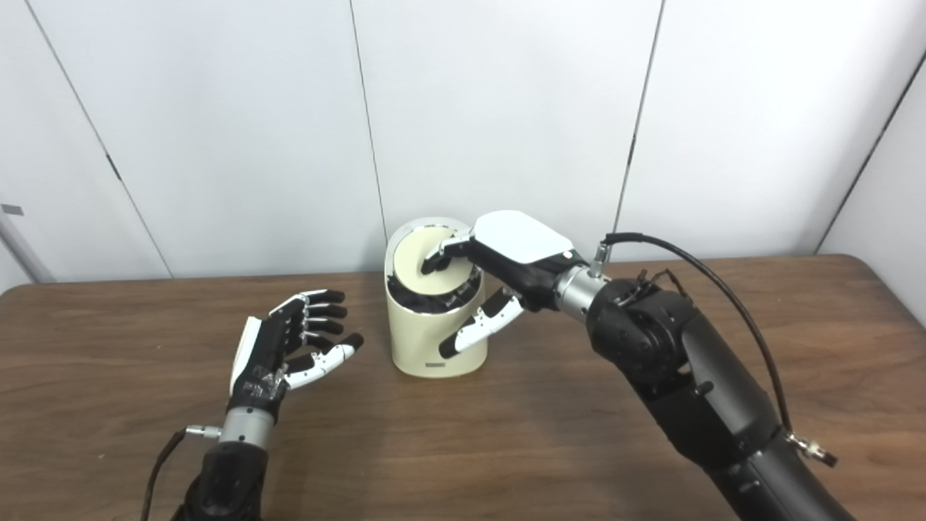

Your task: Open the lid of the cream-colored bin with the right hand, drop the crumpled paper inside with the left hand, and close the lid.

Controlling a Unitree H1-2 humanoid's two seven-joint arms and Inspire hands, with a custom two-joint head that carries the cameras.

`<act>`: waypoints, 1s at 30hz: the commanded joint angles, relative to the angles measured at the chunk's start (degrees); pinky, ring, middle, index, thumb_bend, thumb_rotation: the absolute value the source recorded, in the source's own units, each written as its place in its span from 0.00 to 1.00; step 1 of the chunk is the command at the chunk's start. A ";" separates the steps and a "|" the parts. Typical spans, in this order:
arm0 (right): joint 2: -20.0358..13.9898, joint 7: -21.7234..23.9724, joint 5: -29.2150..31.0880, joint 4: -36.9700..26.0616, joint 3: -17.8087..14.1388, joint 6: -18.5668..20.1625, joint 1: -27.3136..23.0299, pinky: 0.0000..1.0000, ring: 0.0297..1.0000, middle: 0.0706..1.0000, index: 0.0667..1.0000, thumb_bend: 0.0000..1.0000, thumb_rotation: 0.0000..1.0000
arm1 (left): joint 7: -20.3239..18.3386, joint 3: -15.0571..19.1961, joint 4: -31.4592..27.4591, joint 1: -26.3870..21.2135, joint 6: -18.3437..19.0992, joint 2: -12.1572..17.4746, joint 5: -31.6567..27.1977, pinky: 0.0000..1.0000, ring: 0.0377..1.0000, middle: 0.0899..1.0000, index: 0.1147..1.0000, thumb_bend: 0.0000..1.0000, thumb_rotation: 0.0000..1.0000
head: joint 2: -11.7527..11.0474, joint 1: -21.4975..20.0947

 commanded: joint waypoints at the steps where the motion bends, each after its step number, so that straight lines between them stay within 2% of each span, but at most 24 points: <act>1: -1.45 2.04 -0.26 0.55 1.83 -3.55 -0.81 0.88 0.84 0.69 0.70 0.81 0.50 | 0.42 0.18 -2.06 -2.26 -0.08 -0.11 0.27 0.52 0.60 0.63 0.66 0.65 0.10 | 0.23 -0.04; 4: -2.38 2.46 -0.93 0.30 2.67 -5.07 -0.89 0.91 0.85 0.68 0.69 0.81 0.49 | 0.40 0.21 -2.24 -2.30 0.01 -0.14 0.14 0.52 0.60 0.63 0.65 0.65 0.09 | 0.47 0.14; 12: -5.36 1.77 -3.85 2.42 6.17 -15.00 -2.62 0.90 0.85 0.66 0.66 0.82 0.48 | 0.48 0.24 -2.29 -2.57 -0.02 -0.14 0.20 0.51 0.59 0.63 0.65 0.65 0.08 | 0.78 0.18; 16: -5.85 2.33 -4.48 2.77 7.02 -16.36 -3.00 0.92 0.85 0.67 0.65 0.82 0.49 | 0.36 0.41 -2.66 -2.64 0.63 -0.13 0.04 0.51 0.59 0.63 0.65 0.66 0.09 | 0.92 0.24; 24: -5.56 1.76 -4.96 2.58 6.03 -15.89 -2.71 0.93 0.85 0.67 0.67 0.81 0.51 | 0.42 0.10 -2.51 -2.58 0.31 0.04 0.37 0.51 0.59 0.62 0.65 0.65 0.08 | 0.76 0.11; 30: -1.82 -0.48 0.22 0.85 -1.38 -7.20 -1.52 0.92 0.88 0.72 0.72 0.76 0.52 | 0.43 0.10 -2.17 -2.51 0.30 0.05 0.29 0.51 0.59 0.62 0.65 0.66 0.08 | 0.48 0.10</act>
